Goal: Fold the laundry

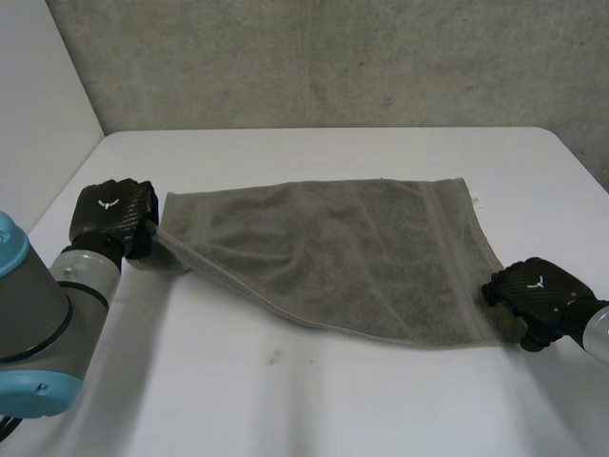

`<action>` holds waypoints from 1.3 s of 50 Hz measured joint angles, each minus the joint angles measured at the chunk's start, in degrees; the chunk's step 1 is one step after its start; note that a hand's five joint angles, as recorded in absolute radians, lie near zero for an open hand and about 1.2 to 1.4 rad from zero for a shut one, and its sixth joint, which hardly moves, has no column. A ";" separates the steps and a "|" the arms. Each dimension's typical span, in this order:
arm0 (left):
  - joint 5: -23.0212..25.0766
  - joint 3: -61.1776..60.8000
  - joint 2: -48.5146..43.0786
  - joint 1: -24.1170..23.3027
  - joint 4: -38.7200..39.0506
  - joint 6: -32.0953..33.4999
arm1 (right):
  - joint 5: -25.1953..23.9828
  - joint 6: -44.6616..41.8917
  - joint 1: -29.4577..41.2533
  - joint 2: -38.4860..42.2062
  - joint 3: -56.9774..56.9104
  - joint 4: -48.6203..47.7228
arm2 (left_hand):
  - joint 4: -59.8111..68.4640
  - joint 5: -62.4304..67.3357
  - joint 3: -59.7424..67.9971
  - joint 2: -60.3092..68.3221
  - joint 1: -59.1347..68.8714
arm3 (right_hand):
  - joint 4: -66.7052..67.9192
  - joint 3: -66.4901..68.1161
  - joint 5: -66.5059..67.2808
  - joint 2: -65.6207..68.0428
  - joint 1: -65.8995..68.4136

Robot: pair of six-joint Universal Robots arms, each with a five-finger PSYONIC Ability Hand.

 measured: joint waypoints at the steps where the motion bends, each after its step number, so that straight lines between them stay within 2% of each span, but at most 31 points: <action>1: 0.00 0.00 -0.02 -0.01 0.00 0.00 | 0.01 0.00 0.01 0.16 0.02 -0.21 | 0.00 0.00 0.00 0.00 0.00 | 0.27 0.32 0.41 0.00 0.05; 16: 0.01 -0.12 -0.13 -0.02 0.00 0.00 | 0.14 0.44 0.38 2.39 -0.28 -3.85 | 0.00 0.00 0.00 0.00 0.00 | 5.04 5.40 2.63 4.40 3.82; 31: 0.01 -0.21 -0.39 -0.02 0.00 0.23 | 1.12 8.97 2.08 2.95 -4.70 -6.28 | 0.00 0.00 0.00 0.00 0.00 | 7.35 7.69 5.49 6.67 5.34; 35: 0.01 -0.22 -0.43 -0.02 0.00 0.31 | 1.89 9.22 2.97 3.32 -5.24 -6.88 | 0.00 0.00 0.00 0.00 0.00 | 12.88 13.51 10.57 13.01 10.49; 36: 0.01 -0.22 -0.44 -0.02 0.00 0.33 | 2.13 9.26 3.20 3.40 -5.36 -7.05 | 0.00 0.00 0.00 0.00 0.00 | 17.75 18.60 15.41 18.11 14.75; 37: 0.01 -0.22 -0.47 -0.02 0.00 0.35 | 2.74 9.47 3.78 3.58 -5.66 -7.50 | 0.00 0.00 0.00 0.00 0.00 | 29.42 29.41 27.14 29.16 24.32; 39: 0.01 -0.22 -0.50 -0.02 0.00 0.36 | 3.05 9.68 4.06 3.63 -5.79 -7.71 | 0.00 0.00 0.00 0.00 0.00 | 33.17 33.14 30.86 33.04 26.09; 50: -0.01 0.04 -0.22 -0.03 -1.36 1.90 | 5.60 14.60 4.64 1.19 -6.90 -6.31 | 0.00 0.00 0.00 0.00 0.00 | 35.10 34.33 32.61 34.05 26.09; 55: -0.25 0.63 1.16 -0.19 -8.69 7.98 | 9.25 14.31 4.15 -5.08 -7.84 3.25 | 0.00 0.00 0.00 0.00 0.00 | 35.10 34.33 32.69 34.05 26.09; 58: -0.86 0.83 3.45 -0.29 -16.05 12.34 | 11.06 12.89 3.63 -9.22 -8.78 11.89 | 0.00 0.00 0.00 0.00 0.00 | 35.10 34.33 32.71 34.05 26.09; 62: -2.47 0.86 7.51 -0.62 -26.46 16.04 | 12.37 8.28 1.56 -12.89 -9.82 23.53 | 0.00 0.00 0.00 0.00 0.00 | 35.11 34.33 32.75 34.05 26.09; 63: -2.47 0.86 7.51 -0.62 -26.46 16.04 | 12.37 8.28 1.56 -12.89 -9.82 23.53 | 0.00 0.00 0.00 0.00 0.00 | 35.11 34.33 32.75 34.05 26.09; 65: -3.49 0.72 10.59 -0.82 -32.52 17.10 | 12.63 3.84 -0.17 -14.58 -10.37 30.57 | 0.00 0.00 0.00 0.00 0.00 | 35.11 34.33 32.77 34.05 26.09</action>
